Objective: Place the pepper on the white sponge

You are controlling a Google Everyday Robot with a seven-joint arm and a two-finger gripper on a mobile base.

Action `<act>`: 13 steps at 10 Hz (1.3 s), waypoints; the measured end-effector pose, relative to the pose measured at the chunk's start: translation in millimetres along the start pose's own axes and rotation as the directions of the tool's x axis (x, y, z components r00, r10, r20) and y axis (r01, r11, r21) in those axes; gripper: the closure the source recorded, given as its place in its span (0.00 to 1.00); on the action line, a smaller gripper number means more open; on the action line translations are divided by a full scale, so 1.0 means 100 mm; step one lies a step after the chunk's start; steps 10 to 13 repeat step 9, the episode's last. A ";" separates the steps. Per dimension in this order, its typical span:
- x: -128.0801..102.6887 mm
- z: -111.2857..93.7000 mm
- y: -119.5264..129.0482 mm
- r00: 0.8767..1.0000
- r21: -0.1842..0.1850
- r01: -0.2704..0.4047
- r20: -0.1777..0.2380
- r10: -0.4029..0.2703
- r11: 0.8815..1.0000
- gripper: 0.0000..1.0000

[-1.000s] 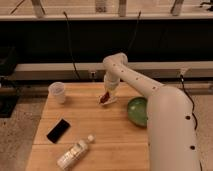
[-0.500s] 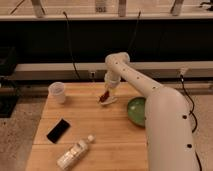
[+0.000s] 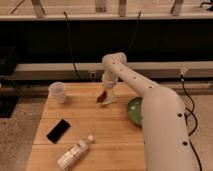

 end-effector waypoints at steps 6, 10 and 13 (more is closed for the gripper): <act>0.05 0.07 0.06 1.000 -0.016 -0.018 0.000 0.018 1.000 0.20; 0.08 0.07 0.09 0.999 -0.030 -0.037 0.017 0.037 0.999 0.20; 0.08 0.07 0.09 0.999 -0.030 -0.037 0.017 0.037 0.999 0.20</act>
